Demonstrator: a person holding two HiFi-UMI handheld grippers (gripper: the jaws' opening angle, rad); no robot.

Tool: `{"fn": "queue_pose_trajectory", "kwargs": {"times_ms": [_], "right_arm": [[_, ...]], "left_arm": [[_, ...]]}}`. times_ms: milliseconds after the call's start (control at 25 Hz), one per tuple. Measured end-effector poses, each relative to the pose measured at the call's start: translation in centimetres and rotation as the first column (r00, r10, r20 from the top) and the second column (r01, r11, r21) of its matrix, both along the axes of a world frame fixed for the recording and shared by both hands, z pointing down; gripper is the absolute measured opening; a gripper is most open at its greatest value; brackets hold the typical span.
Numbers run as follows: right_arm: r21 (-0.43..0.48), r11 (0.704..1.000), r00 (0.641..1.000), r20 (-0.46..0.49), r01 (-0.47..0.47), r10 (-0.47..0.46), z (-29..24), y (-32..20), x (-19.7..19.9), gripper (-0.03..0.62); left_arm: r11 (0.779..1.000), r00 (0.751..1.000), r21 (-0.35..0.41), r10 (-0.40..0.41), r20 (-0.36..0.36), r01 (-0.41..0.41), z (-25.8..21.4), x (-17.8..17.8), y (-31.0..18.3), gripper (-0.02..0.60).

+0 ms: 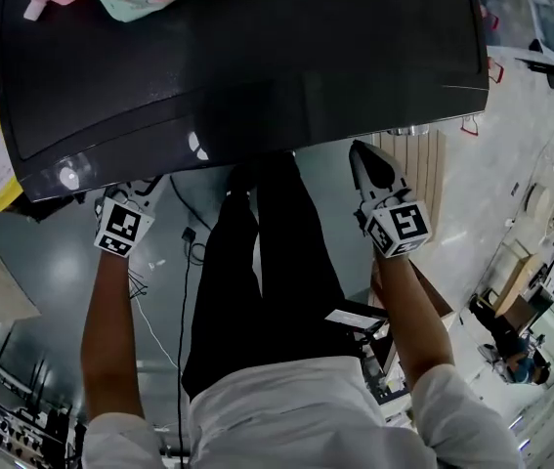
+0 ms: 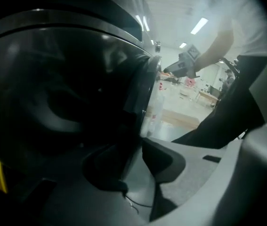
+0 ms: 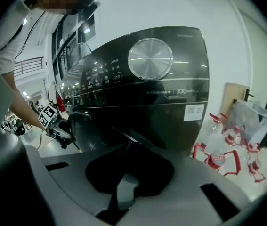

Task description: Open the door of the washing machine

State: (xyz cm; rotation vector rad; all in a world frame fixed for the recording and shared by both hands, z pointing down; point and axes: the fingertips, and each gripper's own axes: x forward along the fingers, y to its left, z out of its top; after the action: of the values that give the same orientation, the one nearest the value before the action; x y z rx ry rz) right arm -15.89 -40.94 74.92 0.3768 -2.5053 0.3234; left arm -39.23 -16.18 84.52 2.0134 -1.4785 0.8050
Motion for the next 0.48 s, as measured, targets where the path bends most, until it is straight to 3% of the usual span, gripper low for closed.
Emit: {"fn": "queue_pose_trajectory", "kwargs": {"times_ms": [200,480], "right_arm": [[0.033,0.999,0.999,-0.018,0.032,-0.031,-0.1,1.2,0.7,0.038],[0.022,1.000,1.000,-0.001,0.006,-0.006,-0.3,2.6,2.1,0.038]], "left_arm": [[0.998,0.998,-0.011,0.060,-0.017,-0.060,-0.1,0.5,0.3,0.117],[0.999,0.999,-0.004,0.038,-0.007,-0.038,-0.2,0.4,0.0,0.115]]}}
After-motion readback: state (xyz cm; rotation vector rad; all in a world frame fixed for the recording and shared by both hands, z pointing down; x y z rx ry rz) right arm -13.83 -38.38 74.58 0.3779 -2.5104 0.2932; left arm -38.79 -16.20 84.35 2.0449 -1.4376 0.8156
